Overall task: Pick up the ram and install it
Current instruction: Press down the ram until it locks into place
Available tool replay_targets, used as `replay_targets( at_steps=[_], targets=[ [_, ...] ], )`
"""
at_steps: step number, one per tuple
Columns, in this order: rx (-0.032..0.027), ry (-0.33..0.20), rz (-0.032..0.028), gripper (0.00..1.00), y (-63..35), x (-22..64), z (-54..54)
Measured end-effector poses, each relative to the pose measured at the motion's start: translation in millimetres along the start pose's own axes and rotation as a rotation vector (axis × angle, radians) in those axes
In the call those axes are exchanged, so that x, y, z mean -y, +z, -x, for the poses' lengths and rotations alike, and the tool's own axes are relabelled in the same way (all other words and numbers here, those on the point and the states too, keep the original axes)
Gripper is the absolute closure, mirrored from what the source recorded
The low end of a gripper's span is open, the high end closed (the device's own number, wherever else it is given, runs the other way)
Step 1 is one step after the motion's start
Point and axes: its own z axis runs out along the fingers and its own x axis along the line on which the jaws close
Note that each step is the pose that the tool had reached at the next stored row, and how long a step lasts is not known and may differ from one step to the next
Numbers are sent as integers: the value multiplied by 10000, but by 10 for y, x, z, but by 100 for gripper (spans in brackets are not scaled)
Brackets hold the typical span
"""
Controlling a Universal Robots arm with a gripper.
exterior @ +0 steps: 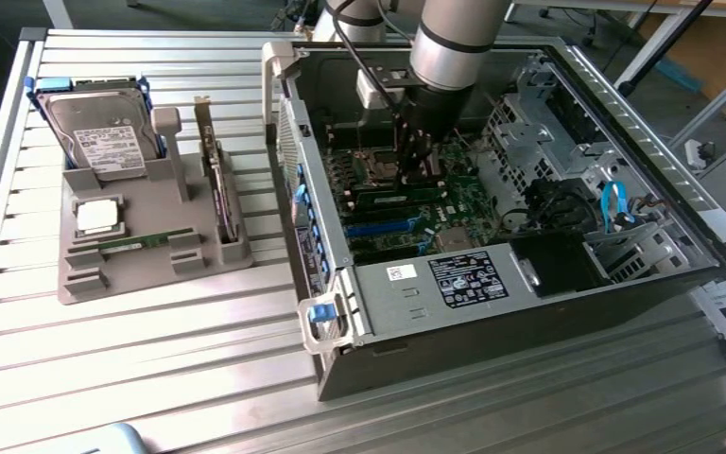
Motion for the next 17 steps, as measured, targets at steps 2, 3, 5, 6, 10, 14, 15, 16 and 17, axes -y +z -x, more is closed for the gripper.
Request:
replay_targets(
  at_steps=[2,3,5,6,10,14,15,16,17],
  targets=[
    [-1,0,1,89,4,0,0],
    [-2,0,1,89,4,0,0],
    [-2,1,1,89,5,0,0],
    [0,0,0,89,6,0,0],
    [-1,0,1,89,16,0,0],
    [0,0,0,89,18,0,0],
    [0,0,0,89,18,1,0],
    [1,0,0,89,20,0,0],
    [0,0,0,89,26,0,-1]
  ],
)
